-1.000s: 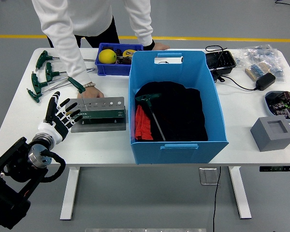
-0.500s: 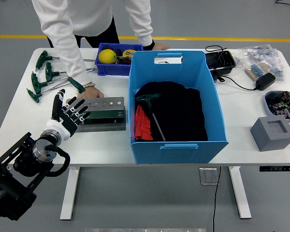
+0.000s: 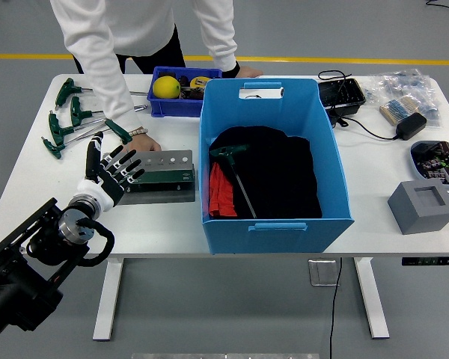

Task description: Lift tool from toolbox,place it in box,lift tool from toolbox,place it in box

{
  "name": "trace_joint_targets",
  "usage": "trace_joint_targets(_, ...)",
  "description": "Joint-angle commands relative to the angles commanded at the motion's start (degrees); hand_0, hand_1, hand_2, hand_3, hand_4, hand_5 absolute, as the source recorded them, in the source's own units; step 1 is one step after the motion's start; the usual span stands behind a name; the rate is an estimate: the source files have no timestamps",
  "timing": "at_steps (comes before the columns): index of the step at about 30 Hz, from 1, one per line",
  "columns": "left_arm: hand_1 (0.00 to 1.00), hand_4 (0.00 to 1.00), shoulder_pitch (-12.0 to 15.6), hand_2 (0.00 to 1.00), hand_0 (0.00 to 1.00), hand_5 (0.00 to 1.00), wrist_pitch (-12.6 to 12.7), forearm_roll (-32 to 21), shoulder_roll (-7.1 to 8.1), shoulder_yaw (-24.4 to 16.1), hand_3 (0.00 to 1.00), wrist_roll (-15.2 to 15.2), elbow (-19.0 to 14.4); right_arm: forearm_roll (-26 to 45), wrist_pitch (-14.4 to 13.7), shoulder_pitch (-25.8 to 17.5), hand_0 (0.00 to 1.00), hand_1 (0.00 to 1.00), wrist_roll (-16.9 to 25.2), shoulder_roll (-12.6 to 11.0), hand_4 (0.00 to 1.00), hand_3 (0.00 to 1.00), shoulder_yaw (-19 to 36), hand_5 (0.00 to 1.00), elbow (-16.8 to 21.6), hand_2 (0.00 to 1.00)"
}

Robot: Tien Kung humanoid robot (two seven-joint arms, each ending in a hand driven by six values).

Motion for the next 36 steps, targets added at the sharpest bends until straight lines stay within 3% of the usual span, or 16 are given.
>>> trace_joint_targets(12,0.493,0.811,-4.8,0.609,0.382,0.932,0.0,-2.3,-0.52,1.4,0.85,-1.3,3.0,2.3,0.1,0.6,0.71,0.698,0.5,-0.2,0.823,0.614,-2.2,0.765,0.0,0.764)
trace_joint_targets(20,0.501,0.822,-6.4,0.613,0.384,0.938,0.6,-3.0,-0.76,2.0,0.844,-1.0,3.7,2.7,0.2,0.8,0.71,0.698,0.5,-0.3,0.823,0.614,-2.5,0.764,0.0,0.764)
trace_joint_targets(21,0.488,0.973,-6.5,0.59,0.373,0.79,0.8,-3.0,-0.77,2.0,0.78,-1.0,3.6,2.7,0.2,0.8,0.709,0.698,0.5,-0.3,0.824,0.614,-2.5,0.763,0.0,0.764)
trace_joint_targets(26,0.488,0.973,-6.7,0.59,0.373,0.79,2.4,-2.5,-0.71,2.1,0.78,-0.4,2.8,2.2,0.2,0.8,0.709,0.698,0.4,-0.3,0.824,0.614,-2.0,0.763,0.0,0.764)
trace_joint_targets(27,0.417,0.998,-6.7,0.527,0.349,0.541,2.8,-2.2,-0.69,2.1,0.679,-0.3,2.5,2.1,0.2,0.8,0.709,0.698,0.4,-0.3,0.824,0.615,-1.9,0.761,0.0,0.765)
trace_joint_targets(32,0.417,0.998,-6.6,0.527,0.349,0.541,4.8,-1.6,-0.49,2.2,0.679,-0.3,1.2,1.9,0.2,0.8,0.709,0.698,0.4,-0.3,0.824,0.615,-1.7,0.761,0.0,0.765)
trace_joint_targets(33,0.386,0.998,-6.6,0.465,0.327,0.385,5.3,-2.0,-0.43,2.2,0.538,-0.5,0.9,1.9,0.2,0.8,0.711,0.698,0.4,-0.3,0.824,0.615,-1.7,0.762,0.0,0.764)
trace_joint_targets(36,0.386,0.998,-6.4,0.465,0.327,0.385,6.1,-2.6,-0.3,2.3,0.538,-1.1,0.2,2.0,0.2,0.8,0.711,0.698,0.5,-0.3,0.824,0.615,-1.7,0.762,0.0,0.764)
